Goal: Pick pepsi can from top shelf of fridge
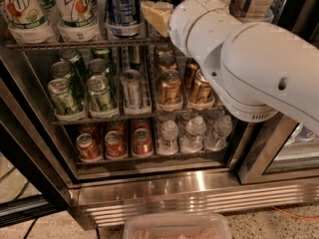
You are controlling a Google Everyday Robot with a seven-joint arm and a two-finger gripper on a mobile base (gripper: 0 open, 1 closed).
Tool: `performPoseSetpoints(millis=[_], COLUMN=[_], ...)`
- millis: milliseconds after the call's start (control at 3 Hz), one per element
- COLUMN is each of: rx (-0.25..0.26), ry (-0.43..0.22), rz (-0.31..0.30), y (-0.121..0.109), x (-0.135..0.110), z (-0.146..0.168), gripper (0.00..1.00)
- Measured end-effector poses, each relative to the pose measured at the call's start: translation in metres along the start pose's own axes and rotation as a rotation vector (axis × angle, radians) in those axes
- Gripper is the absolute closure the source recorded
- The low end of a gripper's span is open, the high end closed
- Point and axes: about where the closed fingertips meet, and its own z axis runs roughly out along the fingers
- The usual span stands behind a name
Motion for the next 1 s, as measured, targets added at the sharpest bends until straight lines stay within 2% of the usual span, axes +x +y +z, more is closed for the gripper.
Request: performPoseSetpoints(millis=[333, 667, 1000], rx=[-0.005, -0.011, -0.024], ry=[0.011, 0.027, 0.035], rz=[0.000, 0.004, 0.004], y=[0.0011, 0.0014, 0.0028], x=[0.0041, 0.0086, 0.0096], z=[0.0017, 0.0021, 0.0027], gripper=[0.39, 0.58, 0.81])
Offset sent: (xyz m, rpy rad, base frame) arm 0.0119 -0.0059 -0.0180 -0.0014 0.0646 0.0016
